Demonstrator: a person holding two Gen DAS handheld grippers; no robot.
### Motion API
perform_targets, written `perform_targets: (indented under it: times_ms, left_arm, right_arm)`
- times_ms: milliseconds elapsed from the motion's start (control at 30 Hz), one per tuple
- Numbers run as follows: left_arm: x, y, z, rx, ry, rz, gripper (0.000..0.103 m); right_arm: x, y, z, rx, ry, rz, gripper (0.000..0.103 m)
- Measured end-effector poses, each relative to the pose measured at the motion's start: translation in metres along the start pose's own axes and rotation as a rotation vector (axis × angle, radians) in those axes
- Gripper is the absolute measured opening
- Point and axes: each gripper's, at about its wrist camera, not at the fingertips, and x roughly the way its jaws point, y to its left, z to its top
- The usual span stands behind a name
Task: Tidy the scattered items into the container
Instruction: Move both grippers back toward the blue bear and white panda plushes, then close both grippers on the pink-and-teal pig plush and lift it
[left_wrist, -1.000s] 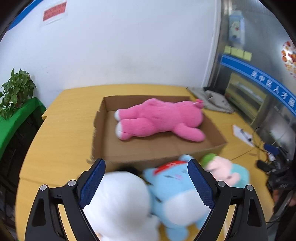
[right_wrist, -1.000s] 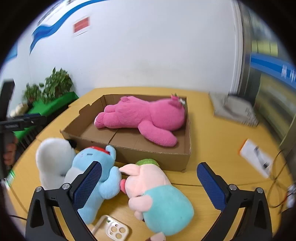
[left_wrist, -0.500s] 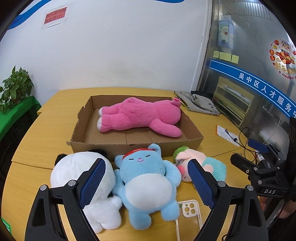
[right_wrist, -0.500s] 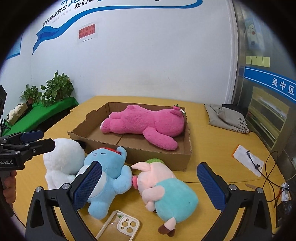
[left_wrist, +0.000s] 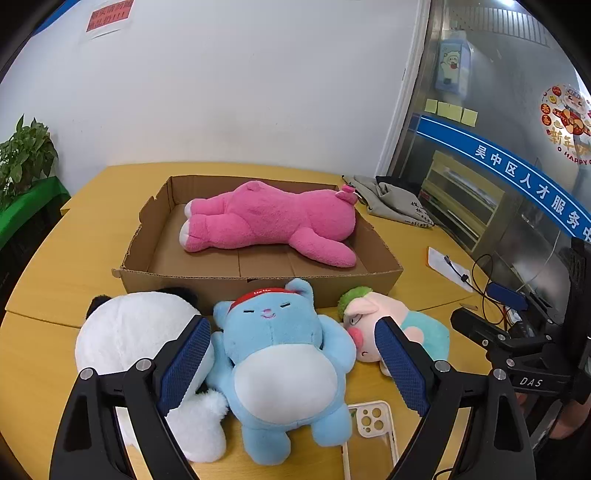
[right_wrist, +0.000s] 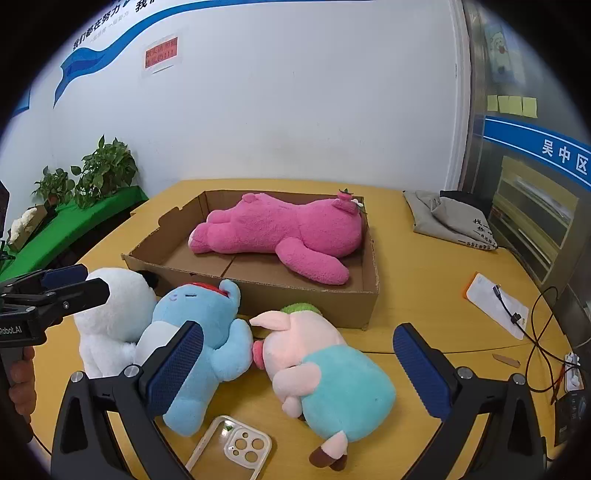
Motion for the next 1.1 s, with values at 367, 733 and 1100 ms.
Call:
perform_targets:
  times_ms: [367, 733, 1100]
  left_arm:
    - [0.0, 0.006, -0.01, -0.011, 0.018, -0.01, 0.093]
    - [0.0, 0.007, -0.015, -0.02, 0.029, -0.018, 0.093]
    - [0.012, 0.006, -0.016, -0.022, 0.062, -0.052, 0.093]
  right_arm:
    - [0.003, 0.012, -0.003, -0.013, 0.023, 0.008, 0.103]
    - [0.0, 0.015, -0.006, -0.021, 0.031, 0.007, 0.103]
    - [0.007, 0.006, -0.011, -0.012, 0.053, 0.014, 0.103]
